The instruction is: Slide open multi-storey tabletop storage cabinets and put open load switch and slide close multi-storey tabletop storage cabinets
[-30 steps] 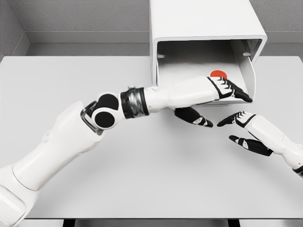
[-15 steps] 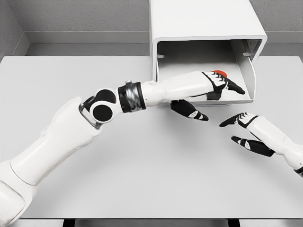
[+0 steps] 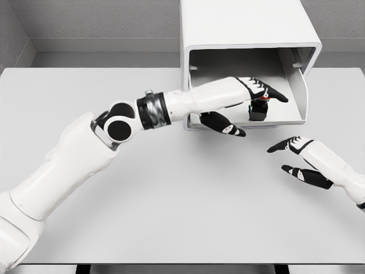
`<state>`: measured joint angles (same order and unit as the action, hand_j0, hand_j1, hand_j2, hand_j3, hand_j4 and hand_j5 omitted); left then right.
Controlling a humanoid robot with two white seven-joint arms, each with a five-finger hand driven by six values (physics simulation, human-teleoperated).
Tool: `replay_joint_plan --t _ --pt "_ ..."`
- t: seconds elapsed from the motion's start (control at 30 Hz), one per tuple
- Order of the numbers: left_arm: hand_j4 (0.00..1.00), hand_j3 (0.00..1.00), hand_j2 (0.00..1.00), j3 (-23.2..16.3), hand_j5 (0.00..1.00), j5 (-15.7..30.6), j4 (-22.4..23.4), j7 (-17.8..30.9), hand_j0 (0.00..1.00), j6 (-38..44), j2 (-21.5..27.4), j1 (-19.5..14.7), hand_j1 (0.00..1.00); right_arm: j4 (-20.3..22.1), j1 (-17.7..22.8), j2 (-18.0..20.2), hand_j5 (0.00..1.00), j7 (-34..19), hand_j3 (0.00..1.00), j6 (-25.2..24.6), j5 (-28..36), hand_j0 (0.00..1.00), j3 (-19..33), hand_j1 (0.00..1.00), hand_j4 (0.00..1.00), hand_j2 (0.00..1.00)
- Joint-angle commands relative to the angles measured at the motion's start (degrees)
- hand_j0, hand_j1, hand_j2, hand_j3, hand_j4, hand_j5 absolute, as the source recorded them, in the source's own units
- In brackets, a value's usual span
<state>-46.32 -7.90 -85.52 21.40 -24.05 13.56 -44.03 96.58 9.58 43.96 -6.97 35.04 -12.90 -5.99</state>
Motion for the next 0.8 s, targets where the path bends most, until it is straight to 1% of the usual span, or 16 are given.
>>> replay_joint_plan --t 0.0,0.07,0.1,0.17,0.23,0.3,0.33,0.4,0.47,0.5,0.57,0.6,0.63,0.73,0.77 --pt "0.9 0.9 0.9 0.0 0.9 -0.5 -3.6 0.0 0.9 -0.1 0.1 0.0 0.9 0.0 0.0 0.1 0.68 0.0 0.68 0.0 0.4 0.68 0.0 0.68 0.68 0.68" --pt "0.9 0.9 0.9 0.0 0.9 -3.1 -7.2 0.0 0.9 -0.1 0.1 0.7 0.9 -0.1 0.0 0.0 0.68 0.0 0.68 0.0 0.3 0.68 0.0 0.68 0.68 0.68" --pt "0.9 0.9 0.9 -0.1 0.9 -3.1 -7.9 0.0 0.9 -0.1 0.1 1.1 0.9 -0.1 0.0 0.0 0.68 0.0 0.68 0.0 0.4 0.68 0.0 0.68 0.68 0.68" --pt "0.9 0.9 0.9 -0.7 0.9 -2.6 -7.8 0.0 0.9 0.1 0.5 1.5 0.9 0.0 0.0 0.0 0.68 0.0 0.68 0.0 0.4 0.68 0.0 0.68 0.68 0.68" --pt "0.9 0.9 0.9 -1.1 0.9 -2.1 -7.3 0.0 0.9 0.1 1.4 2.8 0.9 0.0 0.0 0.0 0.68 0.0 0.68 0.0 0.4 0.68 0.0 0.68 0.68 0.68" --pt "0.9 0.9 0.9 -1.8 0.9 1.0 -7.1 0.0 0.9 0.1 2.5 2.9 0.9 -0.1 -0.1 0.0 0.68 0.0 0.68 0.0 0.4 0.68 0.0 0.68 0.68 0.68" --pt "0.9 0.9 0.9 -1.8 0.9 1.7 -6.7 -0.1 0.9 0.2 2.9 2.9 0.9 -0.1 -0.1 0.1 0.68 0.0 0.68 0.0 0.4 0.68 0.0 0.68 0.68 0.68" --pt "0.9 0.9 0.9 -1.8 0.9 2.6 -4.8 -0.2 0.9 0.2 3.0 2.9 0.9 -0.1 -0.1 0.0 0.68 0.0 0.68 0.0 0.4 0.68 0.0 0.68 0.68 0.68" --pt "0.9 0.9 0.9 -1.8 0.9 2.6 -4.7 -0.2 0.9 0.2 3.0 2.9 0.9 0.0 0.0 0.0 0.68 0.0 0.68 0.0 0.4 0.68 0.0 0.68 0.68 0.68" --pt "0.9 0.9 0.9 -1.6 0.9 2.9 -6.1 -0.2 0.9 0.1 3.7 2.8 0.9 0.0 0.0 0.0 0.68 0.0 0.68 0.0 0.4 0.68 0.0 0.68 0.68 0.68" --pt "0.9 0.9 0.9 -1.2 0.9 3.9 -15.5 -0.2 0.9 0.0 7.6 2.6 0.9 0.0 0.0 0.0 0.68 0.0 0.68 0.0 0.4 0.68 0.0 0.68 0.68 0.68" --pt "0.9 0.9 0.9 -1.2 0.9 5.1 -17.9 -0.3 0.9 -0.6 9.4 2.6 0.9 0.0 0.0 0.0 0.68 0.0 0.68 0.0 0.4 0.68 0.0 0.68 0.68 0.68" --pt "0.9 0.9 0.9 -1.1 0.9 5.8 -17.8 -0.4 0.9 -4.0 9.7 2.5 0.9 0.1 0.0 0.0 0.68 0.0 0.68 0.0 0.4 0.68 0.0 0.68 0.68 0.68" --pt "0.9 0.9 0.9 -0.4 0.9 5.8 -17.8 -0.5 0.9 -9.4 10.1 2.5 0.9 0.5 0.0 0.0 0.68 0.0 0.68 0.0 0.4 0.68 -0.1 0.68 0.68 0.68" --pt "0.91 0.91 0.91 1.8 0.91 5.8 -17.8 -0.4 0.91 -11.0 10.9 2.7 0.91 0.5 0.0 0.0 0.68 0.0 0.68 0.0 0.4 0.68 -0.1 0.68 0.68 0.68"
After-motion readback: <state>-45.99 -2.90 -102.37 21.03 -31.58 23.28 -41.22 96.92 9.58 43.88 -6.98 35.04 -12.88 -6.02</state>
